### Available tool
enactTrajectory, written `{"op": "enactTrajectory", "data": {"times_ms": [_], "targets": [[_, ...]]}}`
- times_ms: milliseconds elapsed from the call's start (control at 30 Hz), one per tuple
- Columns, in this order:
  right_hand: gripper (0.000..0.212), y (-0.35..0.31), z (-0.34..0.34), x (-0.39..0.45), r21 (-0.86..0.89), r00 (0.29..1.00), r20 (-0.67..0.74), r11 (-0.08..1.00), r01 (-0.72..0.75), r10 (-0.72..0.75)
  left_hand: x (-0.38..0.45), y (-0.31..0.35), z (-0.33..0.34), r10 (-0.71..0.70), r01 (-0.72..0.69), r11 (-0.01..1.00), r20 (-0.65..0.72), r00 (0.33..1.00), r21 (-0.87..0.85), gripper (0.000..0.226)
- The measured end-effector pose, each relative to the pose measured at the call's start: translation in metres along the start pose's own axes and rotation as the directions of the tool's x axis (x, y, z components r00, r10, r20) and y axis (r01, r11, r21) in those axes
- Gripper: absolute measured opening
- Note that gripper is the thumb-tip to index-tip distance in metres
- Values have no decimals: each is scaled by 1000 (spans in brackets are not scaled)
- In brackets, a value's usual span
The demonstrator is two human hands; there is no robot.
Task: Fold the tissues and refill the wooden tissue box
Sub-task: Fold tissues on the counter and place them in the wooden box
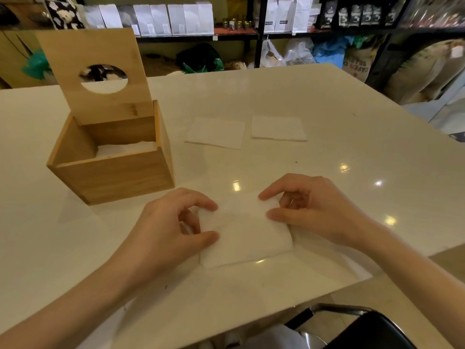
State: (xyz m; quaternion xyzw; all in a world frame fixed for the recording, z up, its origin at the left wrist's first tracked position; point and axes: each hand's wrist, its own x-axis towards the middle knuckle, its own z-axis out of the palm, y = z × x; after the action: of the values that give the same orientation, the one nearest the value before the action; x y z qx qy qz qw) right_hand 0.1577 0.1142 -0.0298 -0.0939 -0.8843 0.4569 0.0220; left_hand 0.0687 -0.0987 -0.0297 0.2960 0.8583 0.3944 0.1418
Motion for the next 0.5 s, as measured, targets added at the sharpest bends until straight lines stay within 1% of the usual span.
{"op": "enactTrajectory", "data": {"times_ms": [67,133,200,233,333,433,500], "targets": [[20,2,1,1,-170,997,15,983,75,-73,1,1,2,44,-49,992,48,998,117,30],[19,4,1,2,-312,991,52,941,130,-119,2,2,4,30,-59,966,119,992,251,34],[19,5,-2,3,-388,989,88,910,144,-119,4,6,2,17,-69,938,155,988,339,39],[20,5,-4,4,-414,988,98,898,151,-121,7,10,0,36,-88,926,147,989,367,40],[20,2,-20,11,-431,983,70,884,183,-170,25,29,-9,189,-188,864,45,981,468,35],[18,-1,-45,29,-366,975,-53,913,180,-214,54,50,-15,297,-241,849,-49,954,470,27],[18,0,-63,45,-324,969,-134,933,153,-206,77,61,-9,340,-269,847,-77,937,459,23]]}}
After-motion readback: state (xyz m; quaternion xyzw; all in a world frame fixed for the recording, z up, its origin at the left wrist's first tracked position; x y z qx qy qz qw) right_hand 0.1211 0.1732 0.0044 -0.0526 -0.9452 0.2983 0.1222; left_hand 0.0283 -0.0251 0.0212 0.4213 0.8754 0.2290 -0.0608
